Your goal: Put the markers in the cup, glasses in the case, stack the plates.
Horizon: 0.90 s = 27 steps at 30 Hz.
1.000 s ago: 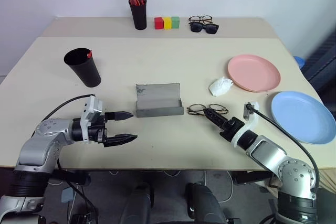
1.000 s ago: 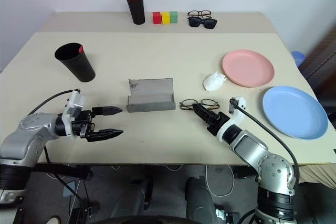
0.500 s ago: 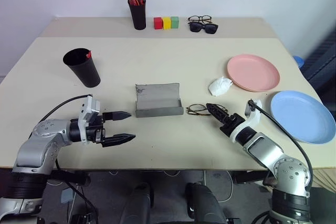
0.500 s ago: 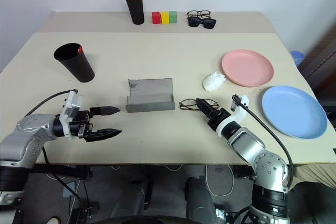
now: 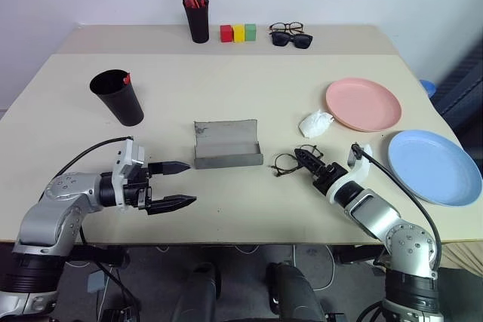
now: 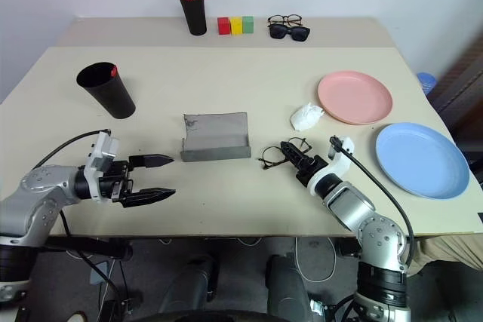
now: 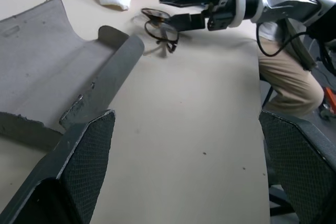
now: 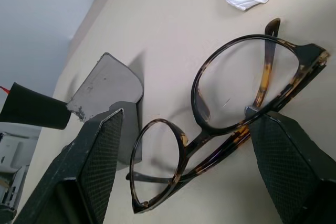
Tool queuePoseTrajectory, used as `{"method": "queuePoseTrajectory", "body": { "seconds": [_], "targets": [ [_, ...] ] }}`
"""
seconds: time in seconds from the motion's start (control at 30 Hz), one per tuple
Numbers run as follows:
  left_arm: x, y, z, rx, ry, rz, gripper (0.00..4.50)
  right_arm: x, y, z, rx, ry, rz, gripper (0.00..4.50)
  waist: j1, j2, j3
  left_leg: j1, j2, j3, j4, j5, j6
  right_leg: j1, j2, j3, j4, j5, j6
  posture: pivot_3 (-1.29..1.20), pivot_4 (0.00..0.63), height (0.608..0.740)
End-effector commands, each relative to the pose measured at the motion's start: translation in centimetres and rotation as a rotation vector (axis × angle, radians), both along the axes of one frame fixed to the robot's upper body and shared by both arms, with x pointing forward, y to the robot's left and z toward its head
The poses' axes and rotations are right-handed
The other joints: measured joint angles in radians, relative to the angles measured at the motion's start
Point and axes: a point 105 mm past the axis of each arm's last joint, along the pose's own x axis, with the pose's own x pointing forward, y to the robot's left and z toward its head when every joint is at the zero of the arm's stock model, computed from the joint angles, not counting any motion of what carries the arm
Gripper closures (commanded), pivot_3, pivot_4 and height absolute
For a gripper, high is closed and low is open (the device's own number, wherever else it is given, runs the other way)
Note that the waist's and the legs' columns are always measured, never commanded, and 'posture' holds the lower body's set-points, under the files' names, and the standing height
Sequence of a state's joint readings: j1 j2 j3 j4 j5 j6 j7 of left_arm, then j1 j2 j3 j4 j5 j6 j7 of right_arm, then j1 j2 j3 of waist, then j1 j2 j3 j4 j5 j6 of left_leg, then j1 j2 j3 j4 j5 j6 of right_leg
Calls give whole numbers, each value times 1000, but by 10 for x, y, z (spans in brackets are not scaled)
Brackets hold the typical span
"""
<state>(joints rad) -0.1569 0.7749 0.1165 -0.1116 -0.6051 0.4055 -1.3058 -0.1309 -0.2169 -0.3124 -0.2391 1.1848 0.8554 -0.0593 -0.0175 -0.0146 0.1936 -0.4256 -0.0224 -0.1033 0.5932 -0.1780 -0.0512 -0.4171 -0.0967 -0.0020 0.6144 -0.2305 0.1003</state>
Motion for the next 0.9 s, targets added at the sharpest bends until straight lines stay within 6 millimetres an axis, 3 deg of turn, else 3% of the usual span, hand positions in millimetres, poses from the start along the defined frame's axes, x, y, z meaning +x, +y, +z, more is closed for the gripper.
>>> {"method": "queuePoseTrajectory", "body": {
  "seconds": [0.03, 0.3, 0.4, 0.6, 0.9],
  "targets": [
    [-2, 3, 14, 1, -57, -16, 0, 3, 0, 2, 1, -15, -6, 749, 0, 0, 0, 0, 0, 0, 0, 0, 0, 0, 0, 0, 0, 0, 0, 0, 150, 740],
    [0, 2, 17, 8, -74, -18, 0, 6, 1, 2, -4, -24, -9, 749, 0, 0, 0, 0, 0, 0, 0, 0, 0, 0, 0, 0, 0, 0, 0, 0, 150, 740],
    [0, 2, 18, 7, -74, -17, 0, 5, 1, 2, -8, -25, -9, 1555, 0, 0, 0, 0, 0, 0, 0, 0, 0, 0, 0, 0, 0, 0, 0, 0, 150, 740],
    [0, 1, 18, 7, -69, -13, 0, 4, -1, 1, -28, -23, -13, 4444, 0, 0, 0, 0, 0, 0, 0, 0, 0, 0, 0, 0, 0, 0, 0, 0, 150, 740],
    [1, 0, 18, 2, -63, -5, 0, 7, -3, 15, -50, -67, -5, 4444, 1, 0, 0, 0, 0, 0, 0, 0, 0, 0, 0, 0, 0, 0, 0, 0, 150, 740]
  ]
}}
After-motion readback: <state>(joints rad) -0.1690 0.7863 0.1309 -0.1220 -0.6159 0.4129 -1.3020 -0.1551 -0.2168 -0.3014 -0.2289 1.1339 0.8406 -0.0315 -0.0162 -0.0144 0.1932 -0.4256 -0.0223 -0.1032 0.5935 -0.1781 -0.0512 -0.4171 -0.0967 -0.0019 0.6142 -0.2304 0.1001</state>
